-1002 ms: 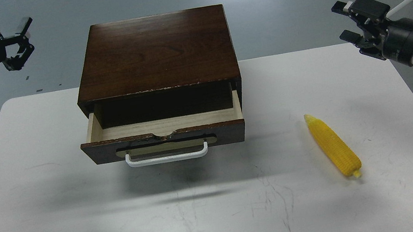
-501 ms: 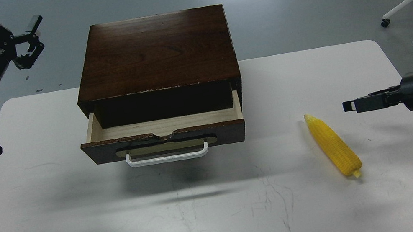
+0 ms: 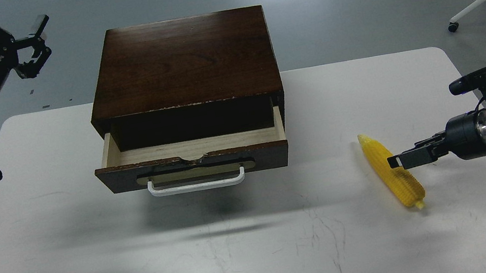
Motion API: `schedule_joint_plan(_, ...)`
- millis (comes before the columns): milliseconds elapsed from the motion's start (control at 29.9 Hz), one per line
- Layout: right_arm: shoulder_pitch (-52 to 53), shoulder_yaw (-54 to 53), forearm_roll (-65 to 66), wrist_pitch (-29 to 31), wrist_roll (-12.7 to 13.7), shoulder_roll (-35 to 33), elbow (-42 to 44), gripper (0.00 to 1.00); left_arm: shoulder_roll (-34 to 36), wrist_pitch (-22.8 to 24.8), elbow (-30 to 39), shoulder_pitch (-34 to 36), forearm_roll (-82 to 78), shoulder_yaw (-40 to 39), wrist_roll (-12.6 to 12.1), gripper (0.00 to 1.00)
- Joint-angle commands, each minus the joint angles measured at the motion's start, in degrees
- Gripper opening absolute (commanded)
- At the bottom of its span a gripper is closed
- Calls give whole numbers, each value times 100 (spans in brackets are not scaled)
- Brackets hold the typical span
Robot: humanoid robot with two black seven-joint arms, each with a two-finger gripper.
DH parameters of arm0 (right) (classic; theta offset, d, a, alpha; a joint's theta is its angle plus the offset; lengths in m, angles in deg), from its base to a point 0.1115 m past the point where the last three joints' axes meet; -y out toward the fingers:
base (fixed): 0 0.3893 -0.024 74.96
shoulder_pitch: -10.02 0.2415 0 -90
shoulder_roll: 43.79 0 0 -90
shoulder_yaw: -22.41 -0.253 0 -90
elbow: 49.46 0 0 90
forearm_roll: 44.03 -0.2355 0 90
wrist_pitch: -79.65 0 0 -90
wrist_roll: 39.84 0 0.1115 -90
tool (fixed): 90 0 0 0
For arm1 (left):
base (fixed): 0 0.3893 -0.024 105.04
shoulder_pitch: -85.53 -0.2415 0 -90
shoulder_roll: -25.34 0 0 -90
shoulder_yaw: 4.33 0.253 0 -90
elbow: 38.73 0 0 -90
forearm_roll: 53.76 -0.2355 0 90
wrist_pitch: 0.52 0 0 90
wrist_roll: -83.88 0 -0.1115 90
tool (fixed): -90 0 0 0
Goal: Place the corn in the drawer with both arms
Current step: 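Lower the right gripper onto the yellow corn cob and grasp it, then lift the corn with the right gripper and carry it over the drawer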
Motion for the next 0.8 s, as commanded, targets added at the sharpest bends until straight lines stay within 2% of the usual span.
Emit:
schedule_joint_plan(0, -32, 108, 0, -141, 0, 148, 86, 96, -1, -1, -1, 15, 9, -15, -2, 99)
schedule_joint_plan(100, -50, 248, 0, -159, 0, 218, 78, 90, -1, -1, 7, 15, 0, -24, -2, 99)
schedule_joint_plan(167, -50, 301, 0, -211, 0, 297, 77, 78, -1, -1, 7, 15, 0, -33, -2, 99)
schedule_joint_plan(200, -50, 310, 0, -238, 0, 306, 86, 65, -1, -1, 7, 15, 0, -33, -2, 99)
schedule_joint_plan(301, -50, 328, 0, -238, 0, 315, 78, 44, -1, -1, -1, 24, 0, -33, -2, 99)
schedule_joint_plan(367, -50, 354, 9, -238, 0, 324, 86, 33, -1, -1, -1, 24, 0, -42, -2, 99)
schedule_joint_plan(401, -50, 406, 9, -238, 0, 333, 86, 18, -1, -1, 7, 24, 0, -50, -2, 99)
schedule_joint_plan(468, -50, 442, 9, -238, 0, 333, 86, 6, 8, -1, 7, 33, 0, -77, -2, 99)
schedule_joint_plan(601, -32, 451, 0, -238, 0, 333, 69, 0, 8, -1, -1, 24, 0, -121, -2, 99)
schedule_joint_plan(768, 116, 442, 0, -238, 0, 315, 42, 0, 17, -1, 7, 24, 0, -121, -2, 99)
